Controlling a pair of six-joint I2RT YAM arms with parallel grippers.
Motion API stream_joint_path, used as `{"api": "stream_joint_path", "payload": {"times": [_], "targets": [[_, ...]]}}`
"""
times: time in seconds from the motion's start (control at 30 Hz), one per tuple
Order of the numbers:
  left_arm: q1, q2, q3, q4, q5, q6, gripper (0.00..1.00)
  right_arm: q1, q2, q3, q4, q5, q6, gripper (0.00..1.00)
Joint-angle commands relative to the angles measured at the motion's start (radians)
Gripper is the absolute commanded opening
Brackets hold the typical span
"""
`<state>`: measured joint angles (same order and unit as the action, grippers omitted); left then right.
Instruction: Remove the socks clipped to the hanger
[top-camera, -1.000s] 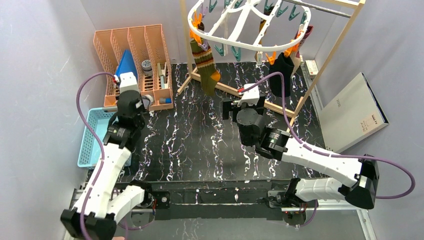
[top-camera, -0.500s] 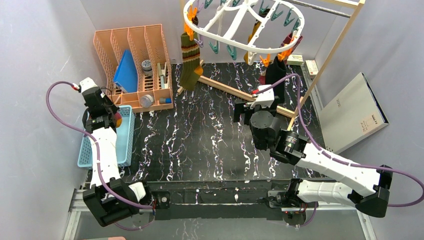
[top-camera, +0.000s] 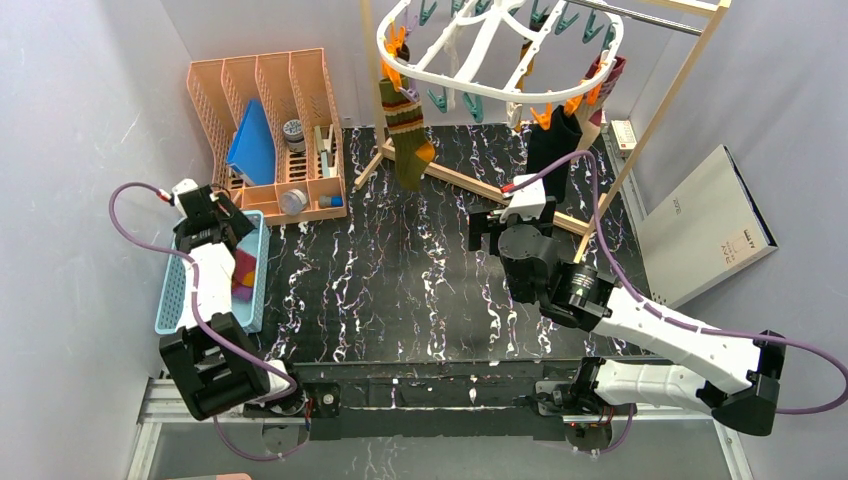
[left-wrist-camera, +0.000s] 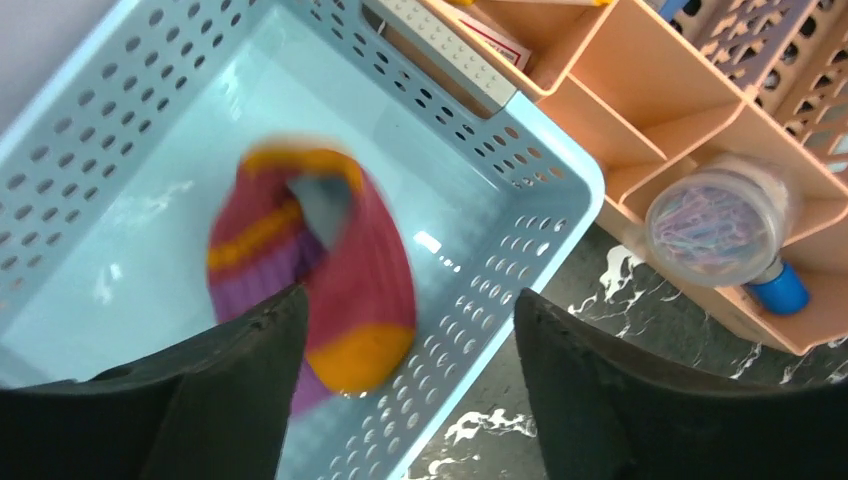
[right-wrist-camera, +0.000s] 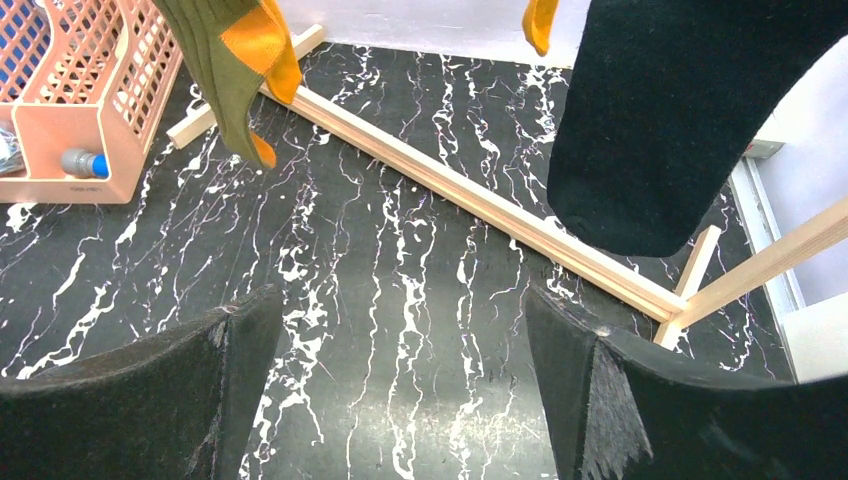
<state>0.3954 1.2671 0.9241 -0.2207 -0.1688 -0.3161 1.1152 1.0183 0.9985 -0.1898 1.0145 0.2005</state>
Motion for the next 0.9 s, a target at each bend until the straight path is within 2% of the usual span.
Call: {"api": "stream_joint_path", "payload": {"times": [0.0,0.1,0.2,0.33,0.4,0.47,0.53,0.67,0.77,0.87], "targets": [[0.008,0.013,0.082,-0.08,-0.049,-0.081,0.79,0.006,-0.033,-0.007,-0.027,0.024,0.027,0.99],[0.007,0.009,0.149,-0.172,-0.134,-0.167,0.9,0.006,-0.038,-0.005,-0.042,0.035,0.033,0.99],[0.007,-0.037,0.201,-0.242,-0.141,-0.22,0.92,0.006,-0.048,0.002,-0.066,0.051,0.034,0.99],[-0.004,-0.117,0.255,-0.269,-0.002,-0.268,0.91,0.006,-0.067,0.012,-0.095,0.079,0.039,0.99],[-0.053,-0.163,0.266,-0.207,0.064,-0.268,0.88,0.005,-0.078,0.016,-0.097,0.084,0.036,0.99],[-0.169,-0.224,0.239,-0.081,0.097,-0.227,0.86,0.006,-0.084,0.016,-0.092,0.072,0.029,0.99],[-0.339,-0.255,0.179,0.067,0.13,-0.155,0.85,0.005,-0.087,0.012,-0.07,0.05,0.013,0.99],[-0.568,-0.19,0.136,0.24,0.31,-0.046,0.83,0.006,-0.083,0.025,-0.057,0.023,0.007,0.99],[-0.736,-0.135,0.101,0.352,0.275,0.087,0.82,0.006,-0.084,0.06,-0.08,0.018,0.001,0.99],[-0.788,-0.104,-0.014,0.586,0.236,0.184,0.83,0.007,-0.111,0.095,-0.156,0.014,0.017,0.99]]}}
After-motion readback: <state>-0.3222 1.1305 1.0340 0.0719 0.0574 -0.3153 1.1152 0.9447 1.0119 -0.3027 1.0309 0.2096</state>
